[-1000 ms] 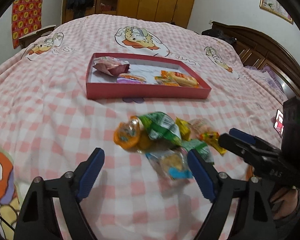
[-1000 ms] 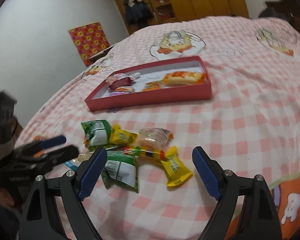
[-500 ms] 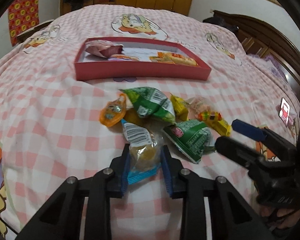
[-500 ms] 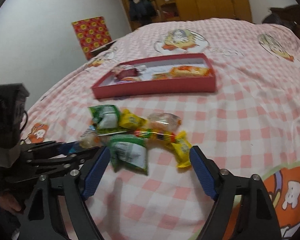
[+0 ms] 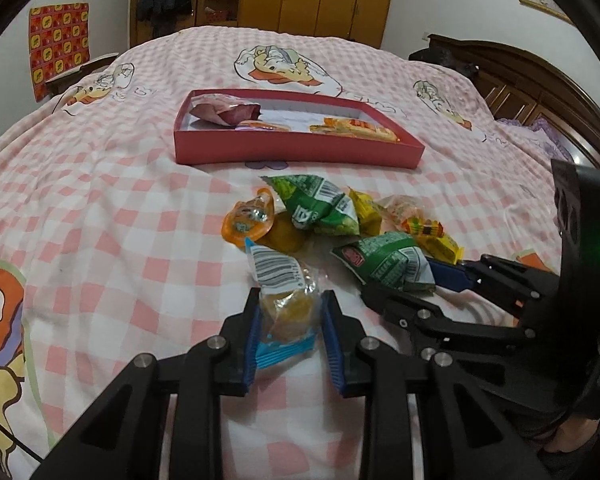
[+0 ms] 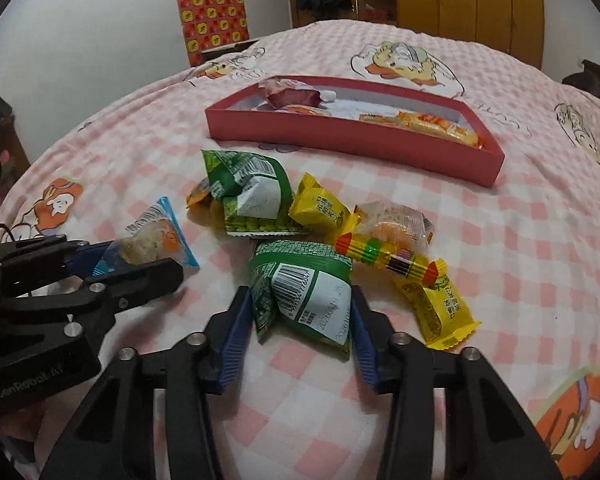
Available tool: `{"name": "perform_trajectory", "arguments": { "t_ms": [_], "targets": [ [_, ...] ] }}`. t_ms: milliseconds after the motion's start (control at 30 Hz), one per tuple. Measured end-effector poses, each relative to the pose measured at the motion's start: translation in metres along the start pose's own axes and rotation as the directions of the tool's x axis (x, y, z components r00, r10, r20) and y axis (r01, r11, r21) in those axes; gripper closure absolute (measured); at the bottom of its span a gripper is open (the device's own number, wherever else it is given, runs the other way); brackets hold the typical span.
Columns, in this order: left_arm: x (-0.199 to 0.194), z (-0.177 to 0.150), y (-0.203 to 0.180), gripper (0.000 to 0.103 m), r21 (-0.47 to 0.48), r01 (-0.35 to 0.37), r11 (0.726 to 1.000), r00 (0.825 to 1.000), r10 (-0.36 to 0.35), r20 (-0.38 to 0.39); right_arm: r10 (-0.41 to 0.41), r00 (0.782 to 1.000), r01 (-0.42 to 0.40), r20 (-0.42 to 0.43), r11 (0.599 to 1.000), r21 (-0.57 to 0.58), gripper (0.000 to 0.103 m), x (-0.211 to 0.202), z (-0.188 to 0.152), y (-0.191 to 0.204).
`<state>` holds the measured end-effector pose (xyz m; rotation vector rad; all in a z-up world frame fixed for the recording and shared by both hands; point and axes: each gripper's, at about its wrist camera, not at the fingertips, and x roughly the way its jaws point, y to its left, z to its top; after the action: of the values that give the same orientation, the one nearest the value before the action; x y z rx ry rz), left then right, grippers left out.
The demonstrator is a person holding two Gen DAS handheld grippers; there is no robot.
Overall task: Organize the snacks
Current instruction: 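Carry the clear packet and green bag over the red box with both tools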
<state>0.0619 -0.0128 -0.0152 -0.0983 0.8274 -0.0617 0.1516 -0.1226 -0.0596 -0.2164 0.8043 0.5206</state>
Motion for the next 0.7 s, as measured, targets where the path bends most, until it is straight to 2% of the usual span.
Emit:
{"name": "perform_trajectory", "arguments": {
  "t_ms": [333, 433, 700],
  "targets": [
    [-0.009, 0.005, 0.009, 0.074, -0.040, 0.025, 0.999, 1.000, -0.024, 0.012, 0.033, 0.997, -0.033, 0.063, 0.999, -0.001, 0.061, -0.020, 0.001, 0.003],
    [-0.015, 0.009, 0.010, 0.074, -0.030, -0.007, 1.000, 1.000, 0.008, 0.028, 0.048, 0.996, -0.048, 0.080, 0.999, -0.006, 0.062, -0.028, 0.003, 0.006],
    [-0.022, 0.011, 0.014, 0.074, -0.039, 0.003, 0.999, 0.999, -0.002, 0.034, 0.071, 0.992, -0.074, 0.104, 0.997, 0.030, 0.062, -0.039, 0.007, 0.003]
  ]
}}
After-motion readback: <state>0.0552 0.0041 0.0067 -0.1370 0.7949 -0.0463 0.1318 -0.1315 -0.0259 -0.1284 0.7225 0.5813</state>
